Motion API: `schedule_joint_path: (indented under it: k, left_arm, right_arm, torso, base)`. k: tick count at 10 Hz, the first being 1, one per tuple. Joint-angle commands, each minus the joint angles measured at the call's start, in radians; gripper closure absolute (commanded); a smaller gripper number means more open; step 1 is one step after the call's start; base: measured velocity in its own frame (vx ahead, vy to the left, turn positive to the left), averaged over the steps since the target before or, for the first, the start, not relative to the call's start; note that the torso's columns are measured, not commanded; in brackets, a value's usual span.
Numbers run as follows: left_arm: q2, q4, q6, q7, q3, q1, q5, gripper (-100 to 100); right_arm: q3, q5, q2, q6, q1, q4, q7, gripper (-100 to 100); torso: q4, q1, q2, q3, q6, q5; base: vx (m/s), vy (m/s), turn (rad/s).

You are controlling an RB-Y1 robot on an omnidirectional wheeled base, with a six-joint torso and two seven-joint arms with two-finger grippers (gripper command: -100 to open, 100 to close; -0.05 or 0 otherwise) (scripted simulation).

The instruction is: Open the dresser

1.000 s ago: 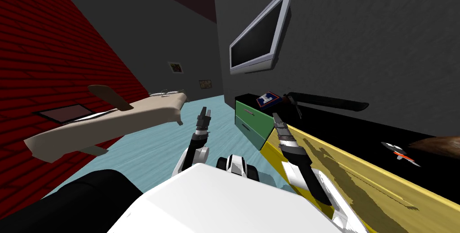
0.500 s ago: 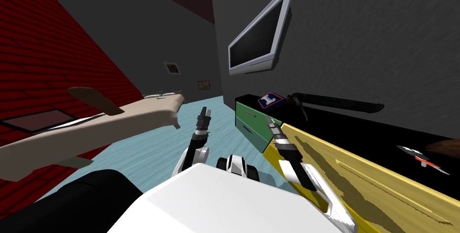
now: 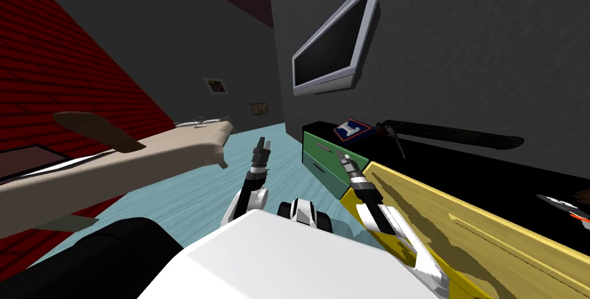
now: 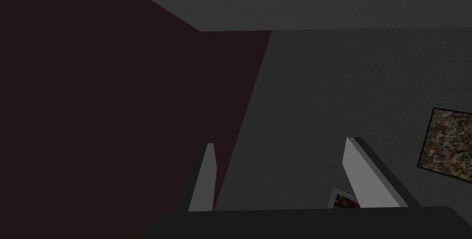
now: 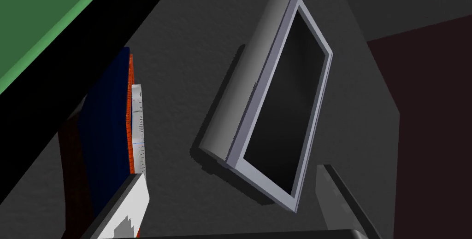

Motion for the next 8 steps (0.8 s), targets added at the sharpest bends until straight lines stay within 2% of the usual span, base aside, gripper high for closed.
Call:
schedule_joint_path:
  k: [1, 2, 3, 4, 6, 7, 8]
  left_arm:
    - [0.000, 0.000, 0.000, 0.000, 0.000, 0.000, 0.000, 0]
    - [0.000, 0.000, 0.000, 0.000, 0.000, 0.000, 0.000, 0]
    - [0.000, 0.000, 0.000, 0.000, 0.000, 0.000, 0.000, 0]
    - [0.000, 0.000, 0.000, 0.000, 0.000, 0.000, 0.000, 0]
    - [0.000, 0.000, 0.000, 0.000, 0.000, 0.000, 0.000, 0]
    - [0.000, 0.000, 0.000, 0.000, 0.000, 0.000, 0.000, 0]
    - [0.000, 0.000, 0.000, 0.000, 0.000, 0.000, 0.000, 0]
  right_arm:
    - [0.015, 0.078, -0.020, 0.063, -0.036, 0.064, 0.023, -100]
    - [0.015, 0.101, -0.020, 0.063, -0.036, 0.065, 0.023, -100]
    - [0.022, 0.137, -0.030, 0.092, -0.052, 0.097, 0.033, -100]
    - [0.022, 0.148, -0.030, 0.092, -0.052, 0.097, 0.033, -100]
    - [0.035, 0.217, -0.053, 0.150, -0.084, 0.166, 0.055, -100]
    - [0.035, 0.241, -0.053, 0.150, -0.084, 0.166, 0.055, -100]
    - [0.042, 0.272, -0.066, 0.179, -0.101, 0.198, 0.065, -100]
  torso:
    - [0.000, 0.001, -0.001, 0.000, 0.000, 0.000]
    - [-0.001, 0.004, -0.003, -0.002, 0.000, 0.001]
    - [0.000, 0.001, -0.001, -0.001, 0.000, 0.001]
    - [0.000, 0.001, 0.000, 0.000, 0.000, 0.000]
    - [0.000, 0.000, 0.001, 0.001, 0.000, 0.000]
    - [0.000, 0.002, -0.001, -0.001, 0.000, 0.000]
    - [0.000, 0.001, 0.000, 0.000, 0.000, 0.000]
  base:
    - [0.138, 0.134, -0.096]
    - [0.105, 0.120, -0.033]
    - [0.099, 0.125, -0.064]
    - [0.074, 0.104, -0.036]
    - [0.091, 0.127, -0.092]
    - [0.080, 0.128, -0.040]
    - [0.088, 0.117, -0.066]
